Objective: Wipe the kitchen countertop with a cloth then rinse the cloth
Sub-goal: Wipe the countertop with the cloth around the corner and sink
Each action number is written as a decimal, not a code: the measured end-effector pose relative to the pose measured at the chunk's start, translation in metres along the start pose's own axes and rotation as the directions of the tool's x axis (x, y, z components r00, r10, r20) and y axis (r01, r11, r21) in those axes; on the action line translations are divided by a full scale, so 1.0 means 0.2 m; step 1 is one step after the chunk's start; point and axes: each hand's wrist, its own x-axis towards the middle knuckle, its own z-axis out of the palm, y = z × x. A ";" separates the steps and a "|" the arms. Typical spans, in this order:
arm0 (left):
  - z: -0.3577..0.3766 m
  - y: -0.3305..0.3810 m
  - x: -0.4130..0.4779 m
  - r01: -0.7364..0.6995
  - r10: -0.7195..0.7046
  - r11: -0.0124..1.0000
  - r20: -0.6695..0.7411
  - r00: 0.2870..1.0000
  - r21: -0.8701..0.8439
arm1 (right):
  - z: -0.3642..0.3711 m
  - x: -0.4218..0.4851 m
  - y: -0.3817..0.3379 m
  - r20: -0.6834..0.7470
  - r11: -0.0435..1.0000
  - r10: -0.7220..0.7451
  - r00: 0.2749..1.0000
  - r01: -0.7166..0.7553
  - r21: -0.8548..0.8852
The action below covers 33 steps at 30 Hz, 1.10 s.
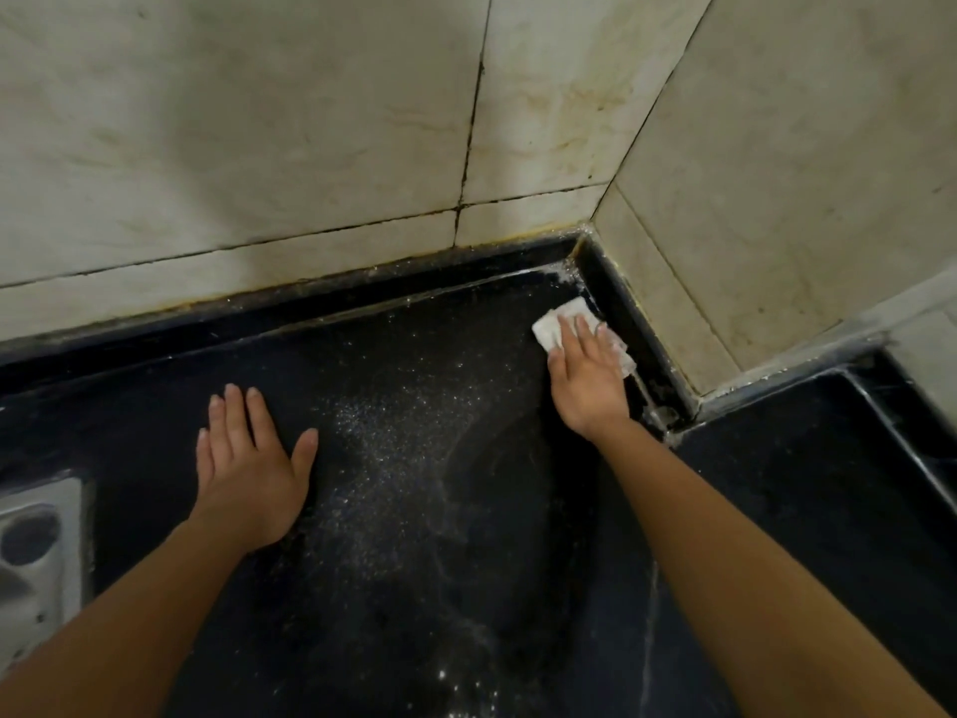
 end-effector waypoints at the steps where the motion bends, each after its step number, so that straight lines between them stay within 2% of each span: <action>1: 0.00 0.00 0.00 0.004 -0.004 1.000 -0.001 1.000 0.005 | 0.01 -0.05 0.00 0.000 0.999 -0.044 0.999 0.044 -0.004; 4: 0.00 0.00 0.00 0.009 -0.009 1.000 0.003 1.000 0.012 | 0.04 -0.29 0.05 0.041 0.961 -0.276 0.960 0.277 -0.022; 7: 0.00 0.01 0.00 0.005 -0.006 1.000 0.011 1.000 0.012 | 0.05 -0.52 0.13 0.171 0.858 -0.502 0.848 0.513 -0.019; 9: -0.01 0.01 0.00 0.008 -0.008 1.000 0.011 1.000 0.013 | 0.03 -0.54 0.19 0.217 0.813 -0.562 0.798 0.582 -0.032; 11: -0.01 0.01 0.00 0.007 -0.007 1.000 0.013 1.000 0.010 | -0.01 -0.41 0.20 0.178 0.848 -0.513 0.840 0.528 -0.050; 14: 0.00 0.00 0.01 0.006 -0.006 1.000 0.006 1.000 0.000 | -0.05 -0.10 0.11 0.068 0.963 -0.268 0.961 0.270 -0.020; 17: 0.01 0.00 0.01 0.007 -0.007 1.000 -0.001 1.000 -0.002 | -0.05 0.14 -0.03 0.065 0.995 -0.096 0.993 0.097 -0.007; 20: 0.00 0.00 0.01 0.002 -0.002 1.000 0.003 1.000 -0.005 | -0.02 0.17 -0.14 0.058 0.998 -0.024 0.998 0.021 0.053; 22: 0.00 0.00 0.01 -0.001 0.001 1.000 0.001 1.000 -0.009 | 0.03 0.05 -0.18 0.015 0.991 -0.125 0.992 0.124 0.054; 24: 0.00 0.00 0.01 0.002 -0.002 1.000 0.002 1.000 -0.002 | 0.08 -0.14 -0.18 0.012 0.944 -0.327 0.945 0.326 0.050; 27: -0.01 0.00 0.00 -0.002 0.002 1.000 0.013 1.000 0.001 | 0.11 -0.43 -0.11 0.164 0.831 -0.554 0.816 0.553 0.053; 30: -0.01 0.00 0.00 -0.003 0.003 1.000 0.012 1.000 -0.006 | 0.04 -0.42 0.01 0.239 0.708 -0.680 0.693 0.705 -0.032; 31: -0.01 0.00 0.00 -0.001 0.001 1.000 0.012 1.000 -0.004 | 0.03 -0.35 0.04 0.225 0.687 -0.698 0.680 0.724 -0.058; 32: 0.00 0.00 0.00 -0.001 0.001 1.000 0.013 1.000 -0.002 | 0.01 -0.25 0.06 0.179 0.710 -0.681 0.710 0.700 -0.078; 33: 0.00 0.00 0.00 -0.001 0.001 1.000 0.015 1.000 -0.001 | 0.00 -0.14 0.07 0.121 0.778 -0.610 0.783 0.621 -0.094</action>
